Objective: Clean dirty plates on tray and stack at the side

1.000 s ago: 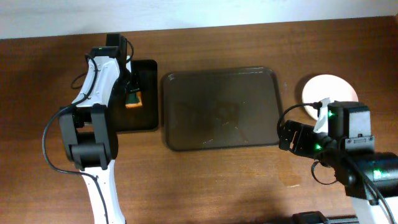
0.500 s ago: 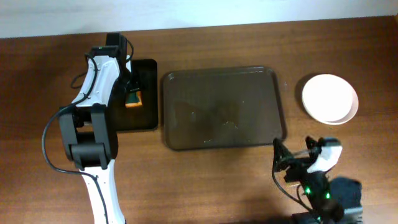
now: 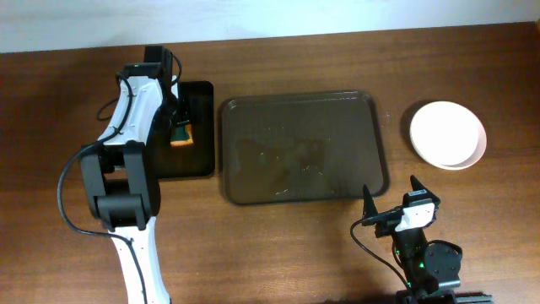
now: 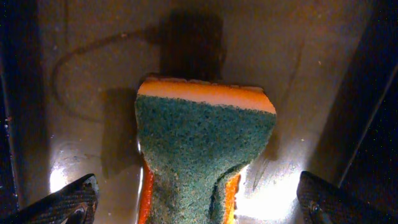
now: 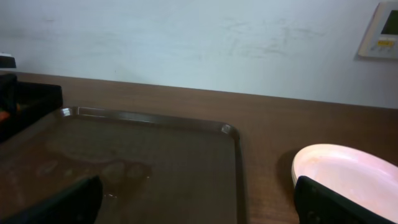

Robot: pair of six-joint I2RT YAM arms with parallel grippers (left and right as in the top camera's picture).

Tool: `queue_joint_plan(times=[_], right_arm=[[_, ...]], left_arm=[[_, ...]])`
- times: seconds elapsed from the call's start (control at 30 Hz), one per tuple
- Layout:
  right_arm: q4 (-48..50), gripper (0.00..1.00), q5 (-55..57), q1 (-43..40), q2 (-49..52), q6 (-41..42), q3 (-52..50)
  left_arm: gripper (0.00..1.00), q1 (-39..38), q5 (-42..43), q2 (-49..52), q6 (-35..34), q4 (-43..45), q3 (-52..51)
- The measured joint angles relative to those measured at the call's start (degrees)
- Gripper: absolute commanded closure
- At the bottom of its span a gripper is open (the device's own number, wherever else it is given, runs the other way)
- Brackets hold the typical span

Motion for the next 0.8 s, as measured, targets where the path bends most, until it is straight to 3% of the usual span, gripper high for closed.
queue_joint_plan(times=[0.5, 0.67, 0.8], right_arm=[[0.0, 0.02, 0.0, 0.0, 0.0, -0.6, 0.0], [0.0, 0.02, 0.0, 0.0, 0.0, -0.6, 0.0], [0.0, 0.02, 0.0, 0.0, 0.0, -0.5, 0.0]], left_arm=[[0.0, 0.0, 0.0, 0.0, 0.0, 0.0, 0.0], [0.0, 0.0, -0.2, -0.2, 0.0, -6.0, 0.1], [0.01, 0.0, -0.2, -12.4, 0.0, -4.4, -0.2]])
